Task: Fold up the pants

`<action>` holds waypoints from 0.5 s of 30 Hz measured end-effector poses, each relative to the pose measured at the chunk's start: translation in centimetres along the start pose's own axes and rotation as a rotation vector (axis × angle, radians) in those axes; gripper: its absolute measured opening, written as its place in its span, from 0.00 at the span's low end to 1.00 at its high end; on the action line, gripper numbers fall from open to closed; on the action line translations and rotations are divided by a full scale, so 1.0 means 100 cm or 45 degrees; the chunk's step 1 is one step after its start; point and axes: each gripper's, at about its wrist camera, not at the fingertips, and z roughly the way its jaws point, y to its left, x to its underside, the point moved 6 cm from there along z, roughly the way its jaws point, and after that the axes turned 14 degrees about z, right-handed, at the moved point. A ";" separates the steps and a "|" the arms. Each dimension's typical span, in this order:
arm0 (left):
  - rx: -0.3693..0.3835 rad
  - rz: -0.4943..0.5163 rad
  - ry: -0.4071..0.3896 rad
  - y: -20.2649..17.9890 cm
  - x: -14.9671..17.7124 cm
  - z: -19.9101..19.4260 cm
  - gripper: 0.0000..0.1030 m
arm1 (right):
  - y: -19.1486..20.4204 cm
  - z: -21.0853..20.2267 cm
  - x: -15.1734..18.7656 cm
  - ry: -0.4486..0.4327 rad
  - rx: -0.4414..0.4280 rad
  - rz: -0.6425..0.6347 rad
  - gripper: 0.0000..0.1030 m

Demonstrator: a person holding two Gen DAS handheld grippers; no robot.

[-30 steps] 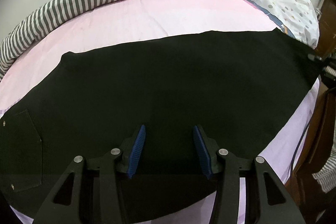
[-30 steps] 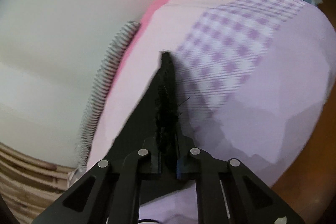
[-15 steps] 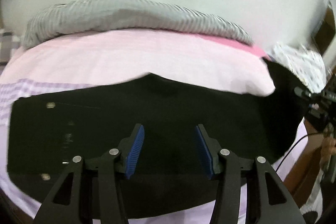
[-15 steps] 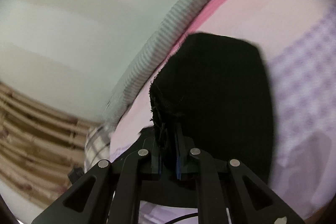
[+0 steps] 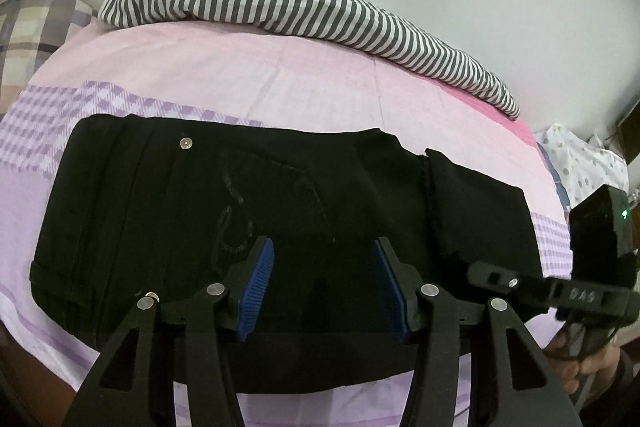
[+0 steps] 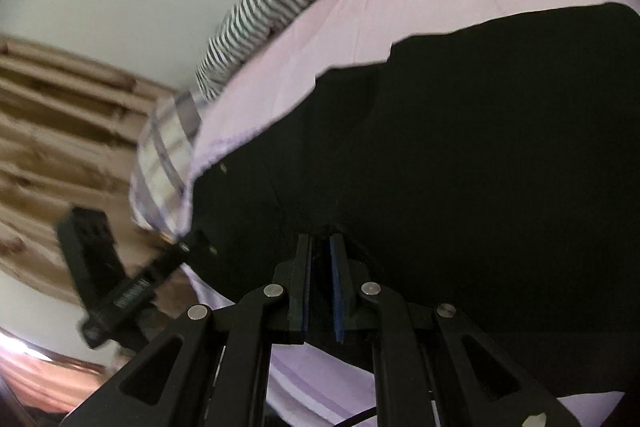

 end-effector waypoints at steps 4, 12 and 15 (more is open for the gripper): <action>0.035 -0.014 0.004 -0.003 0.001 0.003 0.51 | -0.004 -0.002 -0.002 -0.019 0.014 0.019 0.07; 0.187 -0.006 0.076 -0.030 0.008 0.018 0.51 | 0.000 -0.028 0.002 -0.075 -0.027 -0.026 0.21; 0.240 -0.007 0.107 -0.040 0.009 0.023 0.51 | -0.012 -0.048 -0.006 -0.146 -0.014 0.009 0.24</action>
